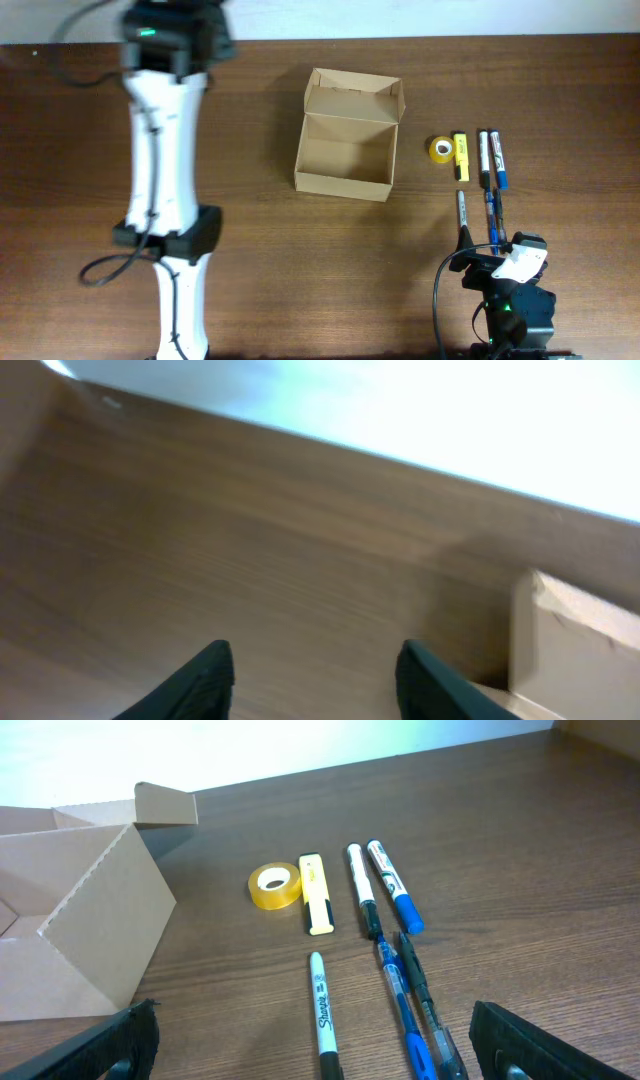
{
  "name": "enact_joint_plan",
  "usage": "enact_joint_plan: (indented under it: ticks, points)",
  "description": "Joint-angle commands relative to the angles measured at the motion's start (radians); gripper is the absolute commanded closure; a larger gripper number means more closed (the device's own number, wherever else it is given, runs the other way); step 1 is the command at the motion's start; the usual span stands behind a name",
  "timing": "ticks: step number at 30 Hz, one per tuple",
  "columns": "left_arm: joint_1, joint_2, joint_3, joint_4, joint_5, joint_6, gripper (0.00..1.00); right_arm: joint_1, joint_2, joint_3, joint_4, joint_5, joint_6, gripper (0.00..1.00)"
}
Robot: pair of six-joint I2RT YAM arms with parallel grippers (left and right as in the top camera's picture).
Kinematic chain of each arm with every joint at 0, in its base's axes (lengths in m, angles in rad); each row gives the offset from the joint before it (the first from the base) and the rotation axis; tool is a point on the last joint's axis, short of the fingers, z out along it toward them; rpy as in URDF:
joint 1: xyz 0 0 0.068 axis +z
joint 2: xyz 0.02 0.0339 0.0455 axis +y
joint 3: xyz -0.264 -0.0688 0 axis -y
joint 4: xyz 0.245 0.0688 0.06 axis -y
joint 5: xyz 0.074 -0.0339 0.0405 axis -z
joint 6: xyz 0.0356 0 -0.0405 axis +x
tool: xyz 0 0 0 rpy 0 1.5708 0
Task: Pack container
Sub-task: 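Lift the left arm away from the box and park it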
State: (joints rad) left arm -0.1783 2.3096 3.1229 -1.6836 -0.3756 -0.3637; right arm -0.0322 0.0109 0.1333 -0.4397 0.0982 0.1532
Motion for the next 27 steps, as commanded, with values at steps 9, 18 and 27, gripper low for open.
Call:
enact_joint_plan:
  ticks: [9,18,27]
  points:
    - [0.233,-0.335,-0.076,-0.003,0.065,0.146,0.31,-0.008,-0.008,-0.006,0.0,0.015,-0.002,0.01]
    - [0.376,-0.401,-0.096,-0.003,0.066,0.145,0.0,-0.008,-0.008,0.003,0.001,-0.114,0.099,0.01]
    - [0.378,-0.401,-0.096,-0.003,0.066,0.145,0.0,-0.008,0.019,0.138,-0.052,-0.155,0.158,0.01]
